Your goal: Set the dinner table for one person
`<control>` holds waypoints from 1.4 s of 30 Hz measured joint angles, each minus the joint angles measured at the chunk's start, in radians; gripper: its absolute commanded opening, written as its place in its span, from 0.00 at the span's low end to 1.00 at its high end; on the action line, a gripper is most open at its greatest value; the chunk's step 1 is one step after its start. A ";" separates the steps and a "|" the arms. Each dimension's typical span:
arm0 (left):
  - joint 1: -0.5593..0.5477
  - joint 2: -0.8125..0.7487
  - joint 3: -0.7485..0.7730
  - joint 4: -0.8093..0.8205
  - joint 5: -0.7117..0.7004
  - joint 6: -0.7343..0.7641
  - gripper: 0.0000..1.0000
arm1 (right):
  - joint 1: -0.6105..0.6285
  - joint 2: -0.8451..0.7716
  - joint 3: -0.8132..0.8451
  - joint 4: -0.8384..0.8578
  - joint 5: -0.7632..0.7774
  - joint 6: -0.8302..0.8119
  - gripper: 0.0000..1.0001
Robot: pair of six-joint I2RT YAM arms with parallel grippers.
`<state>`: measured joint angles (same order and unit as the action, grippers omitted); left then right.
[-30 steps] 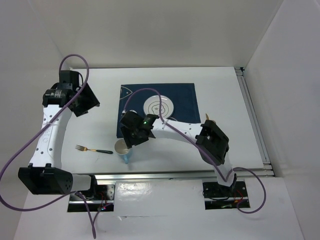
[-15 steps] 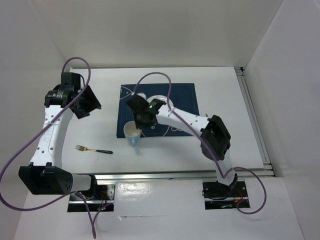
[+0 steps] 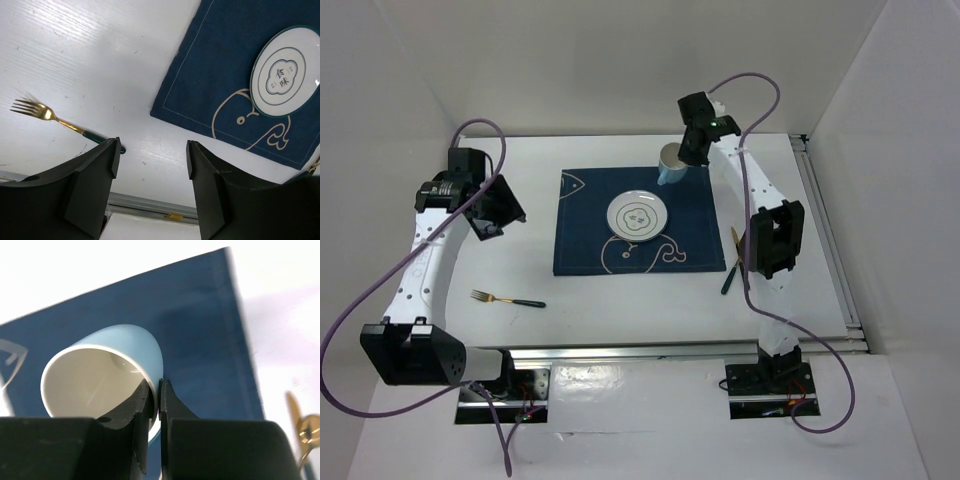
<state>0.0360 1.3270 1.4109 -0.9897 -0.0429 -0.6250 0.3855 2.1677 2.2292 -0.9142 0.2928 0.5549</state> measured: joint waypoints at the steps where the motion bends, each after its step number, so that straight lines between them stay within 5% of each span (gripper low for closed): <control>1: 0.000 0.003 -0.009 0.002 0.000 0.000 0.72 | -0.023 0.023 0.012 -0.004 0.000 0.000 0.00; 18: -0.004 0.014 -0.128 0.024 0.008 -0.011 0.73 | -0.167 0.212 0.060 0.005 -0.050 -0.011 0.00; 21: -0.005 0.014 -0.159 0.022 -0.016 -0.019 0.74 | -0.167 0.212 0.061 0.007 -0.064 -0.014 0.11; 25: -0.005 0.014 -0.219 0.001 -0.066 -0.061 0.74 | -0.167 0.212 0.059 0.022 -0.090 -0.016 0.58; 26: -0.005 0.014 -0.235 -0.006 -0.076 -0.068 0.74 | -0.167 0.212 0.058 0.034 -0.099 -0.018 0.76; 28: -0.005 0.014 -0.282 -0.014 -0.098 -0.092 0.74 | -0.167 0.212 0.056 0.058 -0.114 -0.026 0.85; 34: 0.020 0.013 -0.426 -0.042 -0.107 -0.178 0.74 | -0.167 0.202 0.053 0.083 -0.155 -0.048 1.00; 42: 0.024 -0.029 -0.437 -0.050 -0.068 -0.267 0.74 | -0.167 0.084 0.035 0.095 -0.184 -0.078 1.00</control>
<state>0.0597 1.2980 0.9737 -1.0397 -0.1112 -0.8917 0.2180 2.2520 2.2646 -0.8192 0.1085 0.4770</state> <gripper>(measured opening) 0.742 0.999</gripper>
